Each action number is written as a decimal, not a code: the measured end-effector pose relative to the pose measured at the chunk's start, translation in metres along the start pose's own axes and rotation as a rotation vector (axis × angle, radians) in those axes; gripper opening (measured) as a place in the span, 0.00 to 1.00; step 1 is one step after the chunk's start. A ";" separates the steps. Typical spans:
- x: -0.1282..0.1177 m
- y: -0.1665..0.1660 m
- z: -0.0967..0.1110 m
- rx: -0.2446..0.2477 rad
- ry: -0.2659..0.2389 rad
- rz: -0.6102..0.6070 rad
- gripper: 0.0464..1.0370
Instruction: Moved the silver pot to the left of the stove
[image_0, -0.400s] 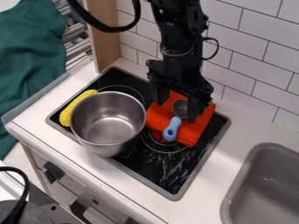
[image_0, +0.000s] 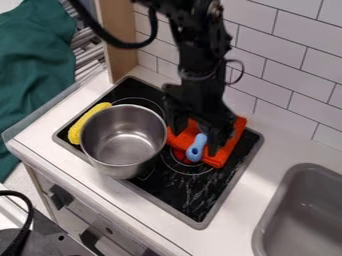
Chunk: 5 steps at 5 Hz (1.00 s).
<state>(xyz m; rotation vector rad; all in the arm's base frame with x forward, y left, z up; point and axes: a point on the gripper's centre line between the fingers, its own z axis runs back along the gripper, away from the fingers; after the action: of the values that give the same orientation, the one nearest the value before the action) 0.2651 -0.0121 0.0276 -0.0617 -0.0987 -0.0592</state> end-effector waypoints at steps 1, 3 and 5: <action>-0.024 0.018 -0.001 -0.016 -0.016 0.065 0.97; -0.044 0.040 -0.008 -0.020 -0.036 0.138 0.97; -0.034 0.044 -0.033 -0.063 0.001 0.126 0.61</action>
<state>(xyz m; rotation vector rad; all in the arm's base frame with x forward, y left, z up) 0.2372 0.0318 -0.0116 -0.1307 -0.0922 0.0635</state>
